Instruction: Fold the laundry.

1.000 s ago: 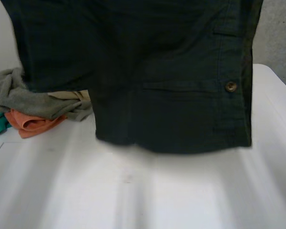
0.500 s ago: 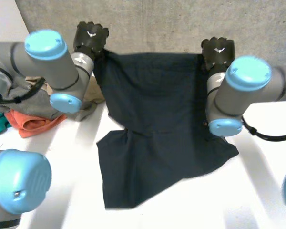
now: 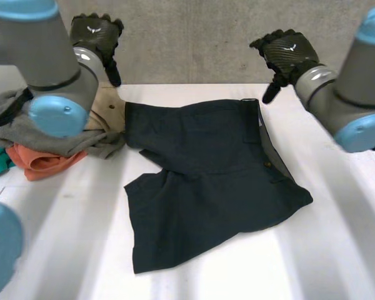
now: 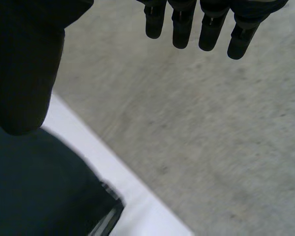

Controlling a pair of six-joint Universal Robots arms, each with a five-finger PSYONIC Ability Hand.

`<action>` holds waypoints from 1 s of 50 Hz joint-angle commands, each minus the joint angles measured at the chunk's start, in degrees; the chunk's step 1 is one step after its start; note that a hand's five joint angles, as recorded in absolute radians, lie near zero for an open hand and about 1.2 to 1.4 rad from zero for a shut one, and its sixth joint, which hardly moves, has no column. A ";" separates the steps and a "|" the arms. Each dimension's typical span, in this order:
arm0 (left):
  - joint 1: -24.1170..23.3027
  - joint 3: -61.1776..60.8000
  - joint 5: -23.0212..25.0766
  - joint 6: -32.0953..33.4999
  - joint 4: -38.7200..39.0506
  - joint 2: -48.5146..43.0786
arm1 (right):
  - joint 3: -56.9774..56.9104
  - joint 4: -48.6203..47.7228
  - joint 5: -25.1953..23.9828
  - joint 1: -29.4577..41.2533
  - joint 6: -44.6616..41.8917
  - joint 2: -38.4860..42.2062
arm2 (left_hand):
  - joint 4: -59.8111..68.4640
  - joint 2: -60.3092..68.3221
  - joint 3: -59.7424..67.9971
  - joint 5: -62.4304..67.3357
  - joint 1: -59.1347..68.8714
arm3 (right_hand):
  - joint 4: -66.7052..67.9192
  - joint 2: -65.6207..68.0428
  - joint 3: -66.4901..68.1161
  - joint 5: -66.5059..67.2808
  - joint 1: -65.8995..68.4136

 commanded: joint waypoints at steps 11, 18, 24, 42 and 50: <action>-2.51 -54.16 13.16 -6.71 -14.43 31.09 | 28.39 24.46 -19.03 -13.60 -25.43 -15.42 | 26.93 26.57 26.30 25.51 27.44 | 37.53 37.74 37.70 36.87 37.06; -4.79 -71.55 18.80 -4.96 -8.65 38.13 | 41.85 21.31 -25.46 -18.26 -35.20 -16.84 | 36.55 36.19 35.93 35.13 37.07 | 47.21 47.42 47.38 46.55 46.74; -6.56 -79.22 15.99 -4.60 -0.38 38.75 | 47.93 14.54 -27.66 -20.99 -36.80 -16.31 | 26.30 25.94 25.68 24.88 26.82 | 39.16 39.37 39.33 38.49 38.68; -11.21 -82.13 9.83 -4.51 7.28 33.13 | 54.44 -6.20 -31.88 -20.47 -31.18 -10.60 | 19.89 19.54 19.27 18.47 20.41 | 59.25 59.46 59.42 58.59 58.77; -12.53 -83.10 8.43 -3.38 11.05 32.43 | 55.24 -10.43 -31.54 -18.80 -22.58 -11.30 | 20.06 19.70 19.44 18.64 20.58 | 67.92 68.13 68.09 67.26 67.45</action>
